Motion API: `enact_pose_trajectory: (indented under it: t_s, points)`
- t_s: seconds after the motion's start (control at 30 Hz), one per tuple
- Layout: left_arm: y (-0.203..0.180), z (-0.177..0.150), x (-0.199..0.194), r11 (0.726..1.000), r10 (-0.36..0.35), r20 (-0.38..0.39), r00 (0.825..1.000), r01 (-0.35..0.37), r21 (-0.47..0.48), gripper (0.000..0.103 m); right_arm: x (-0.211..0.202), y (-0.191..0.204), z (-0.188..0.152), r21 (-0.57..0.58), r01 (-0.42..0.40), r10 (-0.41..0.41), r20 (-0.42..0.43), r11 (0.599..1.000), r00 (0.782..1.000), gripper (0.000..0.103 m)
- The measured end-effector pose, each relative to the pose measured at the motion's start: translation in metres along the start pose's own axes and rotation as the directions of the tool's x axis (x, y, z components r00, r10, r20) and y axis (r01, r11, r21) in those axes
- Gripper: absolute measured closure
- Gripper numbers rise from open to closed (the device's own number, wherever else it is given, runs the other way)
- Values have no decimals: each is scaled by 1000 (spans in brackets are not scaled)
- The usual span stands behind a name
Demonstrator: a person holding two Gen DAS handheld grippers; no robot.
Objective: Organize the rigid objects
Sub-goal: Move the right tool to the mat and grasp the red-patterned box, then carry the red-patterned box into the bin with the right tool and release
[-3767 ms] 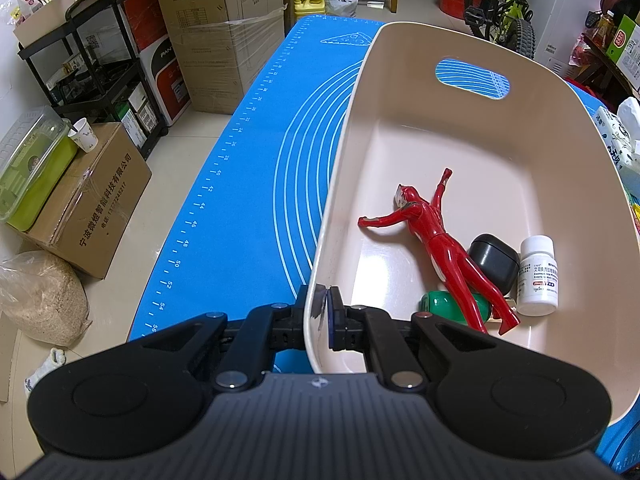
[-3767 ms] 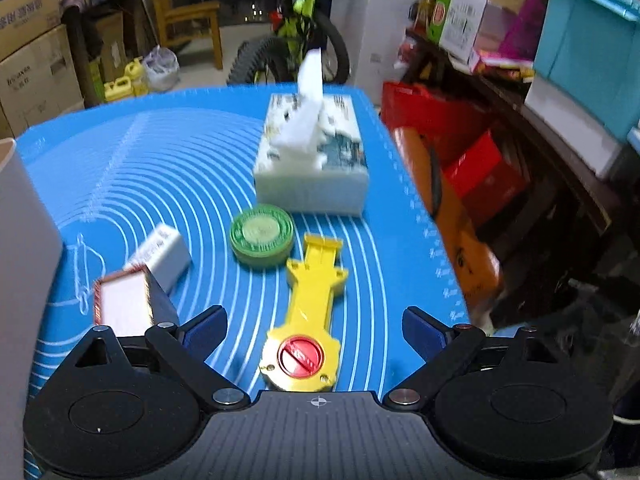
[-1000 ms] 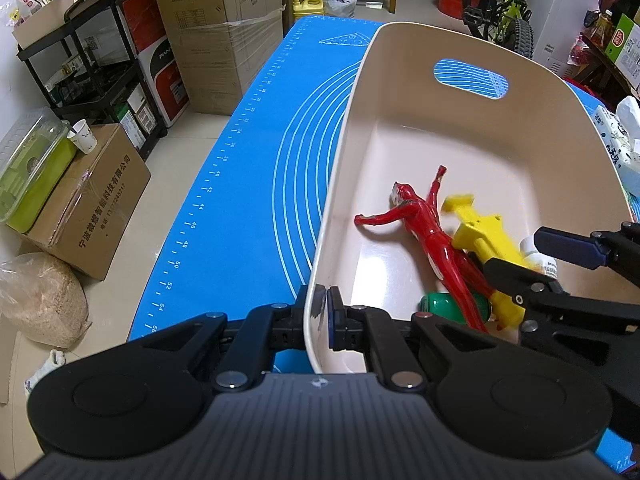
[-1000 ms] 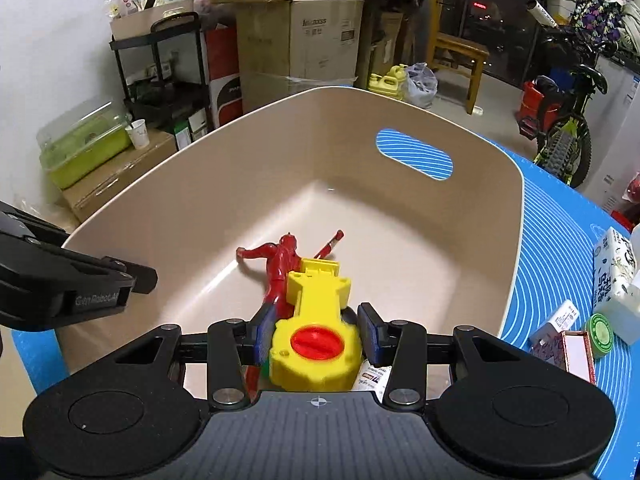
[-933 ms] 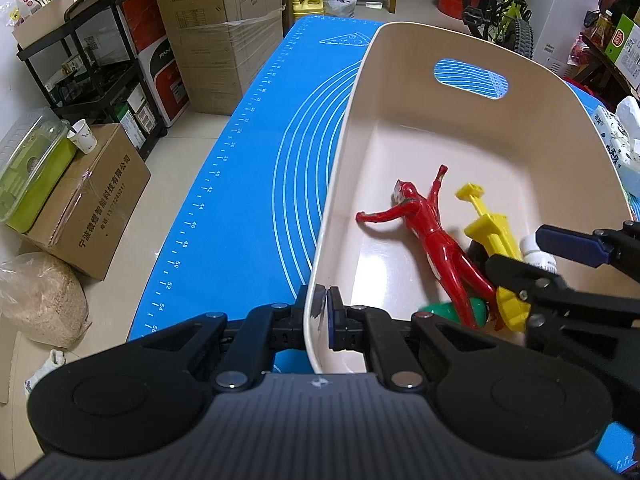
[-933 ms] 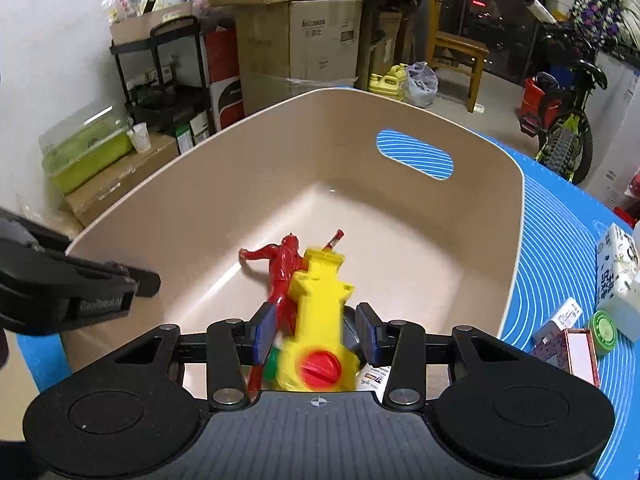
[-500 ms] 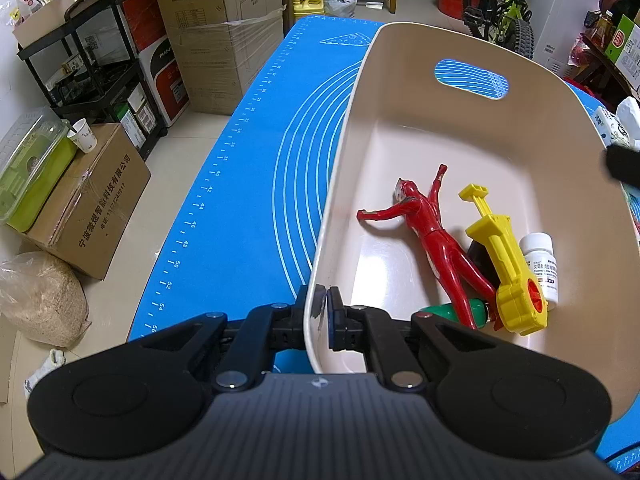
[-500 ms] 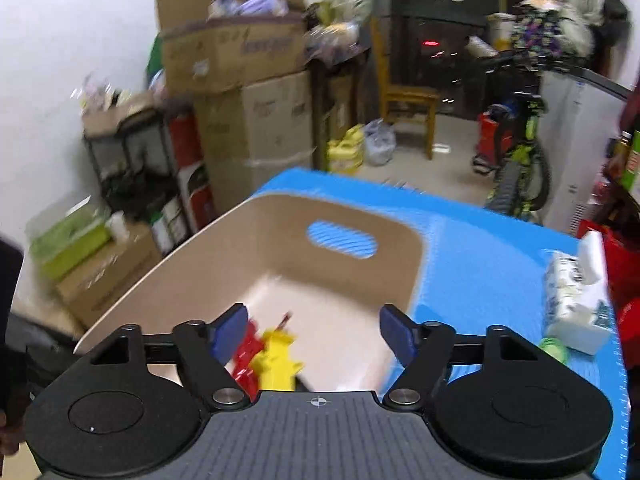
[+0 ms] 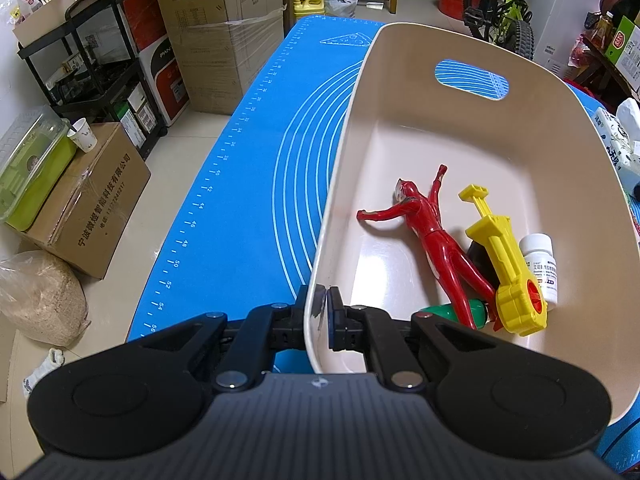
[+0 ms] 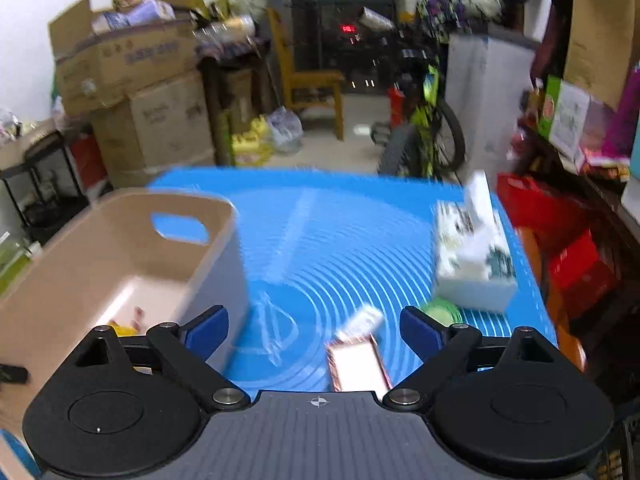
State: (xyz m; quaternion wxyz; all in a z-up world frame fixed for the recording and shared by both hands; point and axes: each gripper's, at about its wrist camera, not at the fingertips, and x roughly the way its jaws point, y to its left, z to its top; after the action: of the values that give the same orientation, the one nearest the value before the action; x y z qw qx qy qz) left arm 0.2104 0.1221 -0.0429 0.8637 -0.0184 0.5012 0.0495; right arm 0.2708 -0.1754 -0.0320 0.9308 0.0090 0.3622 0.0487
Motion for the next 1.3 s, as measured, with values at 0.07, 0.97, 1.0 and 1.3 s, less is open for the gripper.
enact_pose_trajectory:
  t_s: [0.07,0.97,1.0,1.3]
  points:
    - [0,0,0,1000,-1,0,1000,1,0,93,13,-6,-7,2,13,-13,-40,1000,999,10]
    - [0,0,0,1000,0,0,1000,0,1,93,41,0,-20,-100,40,-47,-63,994,997,58]
    - [0,0,0,1000,0,0,1000,0,1,93,37,0,-17,-92,38,-44,-55,995,998,58]
    - [0,0,0,1000,0,0,1000,0,1,93,-7,12,7,-21,28,-26,75,999,997,58]
